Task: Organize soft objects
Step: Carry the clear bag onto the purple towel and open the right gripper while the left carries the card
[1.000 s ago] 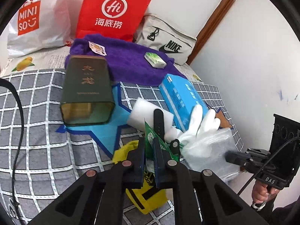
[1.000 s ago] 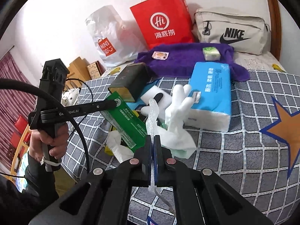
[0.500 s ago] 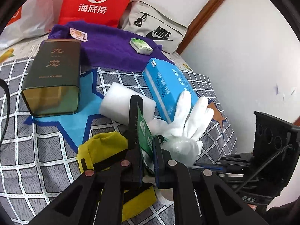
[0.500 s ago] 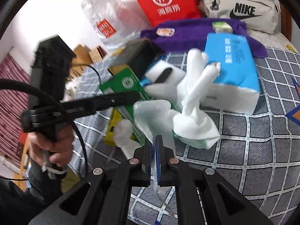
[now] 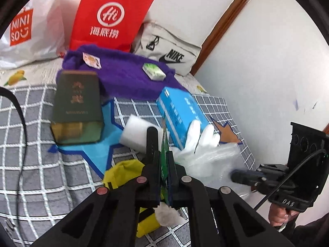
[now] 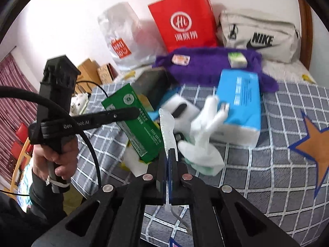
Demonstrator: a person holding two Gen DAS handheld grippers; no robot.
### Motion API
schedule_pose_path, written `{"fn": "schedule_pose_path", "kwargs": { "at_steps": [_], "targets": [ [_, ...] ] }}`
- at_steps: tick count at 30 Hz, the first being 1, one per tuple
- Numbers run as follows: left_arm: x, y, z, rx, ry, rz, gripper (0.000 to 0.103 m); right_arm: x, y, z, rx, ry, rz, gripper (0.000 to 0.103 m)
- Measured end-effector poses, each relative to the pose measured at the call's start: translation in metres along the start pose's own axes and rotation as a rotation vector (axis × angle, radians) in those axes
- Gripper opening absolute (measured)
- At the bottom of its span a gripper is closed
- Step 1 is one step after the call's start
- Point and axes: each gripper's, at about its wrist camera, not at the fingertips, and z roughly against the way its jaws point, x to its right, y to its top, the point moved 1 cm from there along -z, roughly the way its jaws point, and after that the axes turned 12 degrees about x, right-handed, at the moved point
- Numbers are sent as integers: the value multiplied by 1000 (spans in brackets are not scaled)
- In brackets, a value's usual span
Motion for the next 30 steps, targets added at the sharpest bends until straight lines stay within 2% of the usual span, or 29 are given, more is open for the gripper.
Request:
{"fn": "schedule_pose_path", "kwargs": {
  "at_steps": [12, 21, 30],
  "targets": [
    [-7, 47, 17, 71, 61, -20, 5, 1, 53, -1, 72, -63, 36, 1],
    [-23, 81, 11, 81, 117, -12, 5, 9, 87, -12, 88, -101, 51, 1],
    [-35, 111, 2, 99, 142, -13, 5, 29, 119, -31, 99, -129, 32, 1]
  ]
}}
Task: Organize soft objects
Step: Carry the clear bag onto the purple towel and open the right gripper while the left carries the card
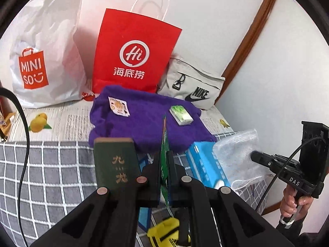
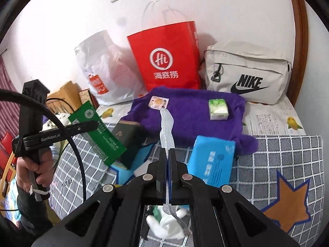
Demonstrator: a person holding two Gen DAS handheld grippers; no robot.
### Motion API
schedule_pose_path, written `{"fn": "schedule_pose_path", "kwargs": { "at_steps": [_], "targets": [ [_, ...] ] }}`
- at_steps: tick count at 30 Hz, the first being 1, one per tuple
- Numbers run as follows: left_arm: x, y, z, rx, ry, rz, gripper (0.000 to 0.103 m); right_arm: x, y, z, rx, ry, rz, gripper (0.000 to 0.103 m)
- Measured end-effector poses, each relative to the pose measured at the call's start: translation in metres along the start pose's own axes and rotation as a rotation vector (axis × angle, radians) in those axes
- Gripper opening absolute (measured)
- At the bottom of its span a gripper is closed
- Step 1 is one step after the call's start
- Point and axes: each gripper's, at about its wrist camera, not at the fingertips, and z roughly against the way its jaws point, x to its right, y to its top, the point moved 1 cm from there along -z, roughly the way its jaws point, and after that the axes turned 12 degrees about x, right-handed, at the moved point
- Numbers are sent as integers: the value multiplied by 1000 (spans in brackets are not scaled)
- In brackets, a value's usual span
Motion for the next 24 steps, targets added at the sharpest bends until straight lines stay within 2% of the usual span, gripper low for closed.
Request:
{"fn": "schedule_pose_path", "kwargs": {
  "at_steps": [8, 17, 24],
  "targets": [
    [-15, 31, -30, 10, 16, 20, 5, 31, 31, -33, 13, -37, -43, 1],
    [-23, 54, -65, 6, 32, 35, 5, 61, 57, -83, -13, -68, -91, 1],
    [-26, 63, -96, -26, 40, 20, 5, 86, 65, -143, -76, -68, -160, 1]
  ]
}}
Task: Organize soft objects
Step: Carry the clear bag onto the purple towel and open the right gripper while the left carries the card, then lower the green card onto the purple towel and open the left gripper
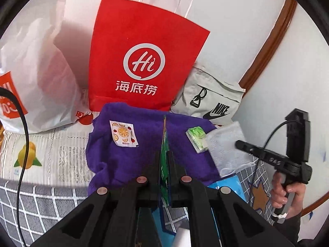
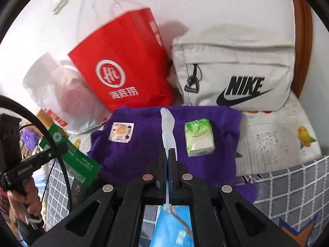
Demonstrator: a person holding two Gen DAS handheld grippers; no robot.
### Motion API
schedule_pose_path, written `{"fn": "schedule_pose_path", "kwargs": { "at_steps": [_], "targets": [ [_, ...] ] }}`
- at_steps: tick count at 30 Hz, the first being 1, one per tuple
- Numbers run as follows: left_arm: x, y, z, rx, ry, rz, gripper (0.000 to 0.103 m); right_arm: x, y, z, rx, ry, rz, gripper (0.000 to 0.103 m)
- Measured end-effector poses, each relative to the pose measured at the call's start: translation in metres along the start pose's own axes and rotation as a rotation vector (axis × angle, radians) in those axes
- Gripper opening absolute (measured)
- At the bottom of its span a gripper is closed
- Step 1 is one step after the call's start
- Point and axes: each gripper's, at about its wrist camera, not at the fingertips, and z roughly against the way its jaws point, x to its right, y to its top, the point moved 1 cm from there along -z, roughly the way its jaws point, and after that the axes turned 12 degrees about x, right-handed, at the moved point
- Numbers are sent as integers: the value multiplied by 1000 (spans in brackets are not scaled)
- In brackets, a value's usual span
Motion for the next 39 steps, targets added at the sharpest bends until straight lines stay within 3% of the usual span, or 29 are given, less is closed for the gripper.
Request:
{"fn": "schedule_pose_path", "kwargs": {
  "at_steps": [10, 21, 22, 26, 32, 39],
  "targets": [
    [-1, 5, -42, -39, -6, 0, 5, 33, -22, -60, -135, -43, -21, 1],
    [-9, -2, -79, -91, -1, 15, 5, 48, -28, -68, -150, -109, 44, 6],
    [-10, -3, -83, -99, -1, 16, 5, 50, -28, -67, -147, -119, 48, 9],
    [-16, -7, -97, -127, 6, 26, 5, 51, -27, -55, -121, -138, 65, 40],
    [-26, -9, -115, -170, 14, 43, 5, 40, -22, -33, -79, -142, 131, 48],
    [-28, -6, -127, -183, 39, 41, 6, 36, -22, -20, -64, -128, 134, 49]
  ]
}}
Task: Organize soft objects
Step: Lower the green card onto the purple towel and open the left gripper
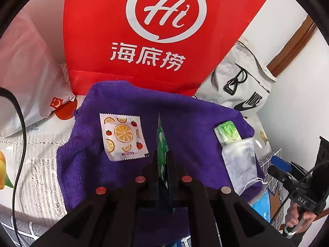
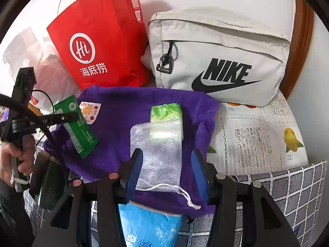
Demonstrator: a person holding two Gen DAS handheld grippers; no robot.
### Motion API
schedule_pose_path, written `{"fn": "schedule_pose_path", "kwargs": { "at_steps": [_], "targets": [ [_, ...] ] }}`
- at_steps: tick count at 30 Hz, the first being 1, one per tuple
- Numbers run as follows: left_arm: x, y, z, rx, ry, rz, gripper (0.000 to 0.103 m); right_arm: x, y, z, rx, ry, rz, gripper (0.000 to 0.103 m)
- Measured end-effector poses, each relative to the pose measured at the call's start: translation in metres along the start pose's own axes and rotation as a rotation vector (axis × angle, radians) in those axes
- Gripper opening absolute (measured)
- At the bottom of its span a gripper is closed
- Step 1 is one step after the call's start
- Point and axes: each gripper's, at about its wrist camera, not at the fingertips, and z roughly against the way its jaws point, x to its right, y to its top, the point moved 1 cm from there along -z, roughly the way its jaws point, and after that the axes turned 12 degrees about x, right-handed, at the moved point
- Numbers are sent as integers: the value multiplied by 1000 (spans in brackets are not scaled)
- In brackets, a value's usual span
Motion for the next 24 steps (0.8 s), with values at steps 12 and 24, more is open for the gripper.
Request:
{"fn": "schedule_pose_path", "kwargs": {
  "at_steps": [12, 24],
  "targets": [
    [-4, 10, 9, 7, 123, -52, 48, -16, -8, 24, 18, 0, 57, 50],
    [-4, 3, 65, 63, 174, -77, 55, -30, -30, 78, 44, 19, 70, 50]
  ]
}}
